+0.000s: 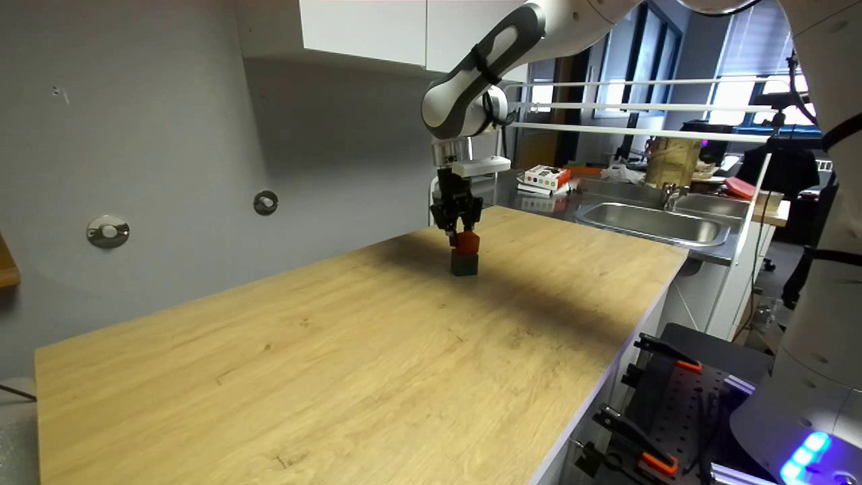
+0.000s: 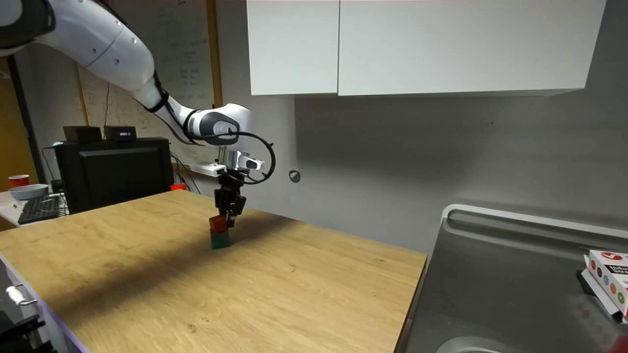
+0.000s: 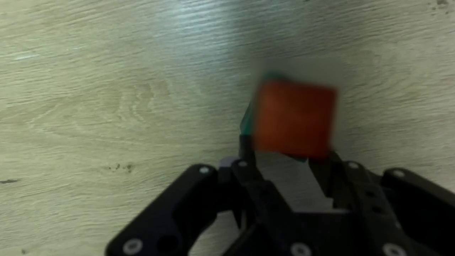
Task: Put the orange block on top of the green block
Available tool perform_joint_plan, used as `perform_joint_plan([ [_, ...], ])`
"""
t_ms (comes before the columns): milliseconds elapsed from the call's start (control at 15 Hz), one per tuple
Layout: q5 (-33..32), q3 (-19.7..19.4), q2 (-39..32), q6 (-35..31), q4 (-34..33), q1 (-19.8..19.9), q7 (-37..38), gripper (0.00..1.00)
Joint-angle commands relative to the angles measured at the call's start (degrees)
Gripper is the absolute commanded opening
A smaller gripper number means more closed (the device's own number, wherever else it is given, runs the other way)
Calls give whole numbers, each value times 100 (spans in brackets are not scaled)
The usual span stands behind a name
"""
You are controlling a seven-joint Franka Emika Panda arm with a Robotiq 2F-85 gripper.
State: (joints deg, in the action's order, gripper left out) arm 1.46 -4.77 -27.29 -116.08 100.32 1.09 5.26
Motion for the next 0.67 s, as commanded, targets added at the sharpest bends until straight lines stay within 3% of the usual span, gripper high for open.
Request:
perform_joint_plan([
  [0,-102,44,-251,306,-406,8,110,69],
  [67,-101,43,-276,351,-450,9,109,69],
  [333,-123,31,-322,501,-542,17,89,97],
  [600,-332,-18,-189,905,-506,-57,210,100],
])
